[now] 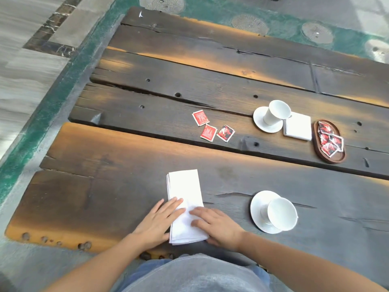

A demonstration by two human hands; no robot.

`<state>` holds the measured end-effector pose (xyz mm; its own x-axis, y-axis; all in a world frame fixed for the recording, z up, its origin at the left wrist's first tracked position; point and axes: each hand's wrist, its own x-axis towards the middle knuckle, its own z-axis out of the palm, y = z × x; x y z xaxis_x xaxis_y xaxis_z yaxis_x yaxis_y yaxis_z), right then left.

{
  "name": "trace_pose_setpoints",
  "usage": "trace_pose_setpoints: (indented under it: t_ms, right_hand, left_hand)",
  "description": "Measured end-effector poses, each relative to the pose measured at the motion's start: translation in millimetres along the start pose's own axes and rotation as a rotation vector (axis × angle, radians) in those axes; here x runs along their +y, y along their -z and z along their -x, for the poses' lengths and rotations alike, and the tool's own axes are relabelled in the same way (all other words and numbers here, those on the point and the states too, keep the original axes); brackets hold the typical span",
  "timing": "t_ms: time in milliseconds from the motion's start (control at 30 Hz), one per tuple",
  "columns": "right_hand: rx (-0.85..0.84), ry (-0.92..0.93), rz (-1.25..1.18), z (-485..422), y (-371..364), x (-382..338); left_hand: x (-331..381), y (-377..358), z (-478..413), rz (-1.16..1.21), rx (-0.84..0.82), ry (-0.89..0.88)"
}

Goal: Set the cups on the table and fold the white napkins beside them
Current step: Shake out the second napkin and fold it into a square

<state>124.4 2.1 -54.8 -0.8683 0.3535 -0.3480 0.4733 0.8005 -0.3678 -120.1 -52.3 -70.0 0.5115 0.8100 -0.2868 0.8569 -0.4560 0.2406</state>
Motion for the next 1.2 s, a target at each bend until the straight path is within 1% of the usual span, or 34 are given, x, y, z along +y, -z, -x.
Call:
trace_pose_setpoints:
  t_ms: [67,200,300,367,467,533,600,700,800,900,967,1033,1133,1200]
  right_hand:
    - [0.006,-0.056,0.061,0,-7,8]
    - [-0.022,-0.145,0.009,-4,-11,25]
    - [-0.048,-0.141,0.055,-9,-10,34]
    - [-0.044,-0.137,0.061,-10,-10,36]
    - [-0.018,-0.171,0.032,-9,-11,37]
    - [0.01,-0.204,-0.009,-9,-13,36]
    - [0.043,-0.209,-0.046,-11,-12,35]
    - [0.12,-0.235,-0.155,-16,-9,35]
    - [0.216,-0.32,-0.298,-23,-1,33]
    - [0.28,-0.445,-0.535,-34,11,31]
    - [0.267,-0.497,-0.634,-41,15,32]
    - [0.238,-0.528,-0.657,-44,15,35]
    - [0.221,-0.588,-0.705,-48,12,38]
    - [0.224,-0.608,-0.735,-50,12,38]
  left_hand:
    - [-2,-3,0,-0.03,0.014,0.0]
    - [-4,-4,1,-0.001,0.059,0.017]
    - [-4,-3,-1,0.094,0.073,0.041]
    - [-5,0,-3,0.081,0.109,0.029]
    - [-6,9,-6,0.117,0.181,0.074]
    - [-5,9,-8,0.217,0.24,0.126]
    - [-5,9,-10,0.413,0.203,0.236]
    - [-5,14,-15,0.58,0.214,0.408]
    - [-5,18,-20,0.701,0.243,0.505]
    - [-7,17,-25,0.847,0.292,0.605]
    - [-7,18,-26,0.903,0.275,0.628]
    - [-5,17,-26,0.908,0.26,0.614]
    - [0,15,-27,0.896,0.29,0.639]
    - [0,11,-29,0.959,0.323,0.684]
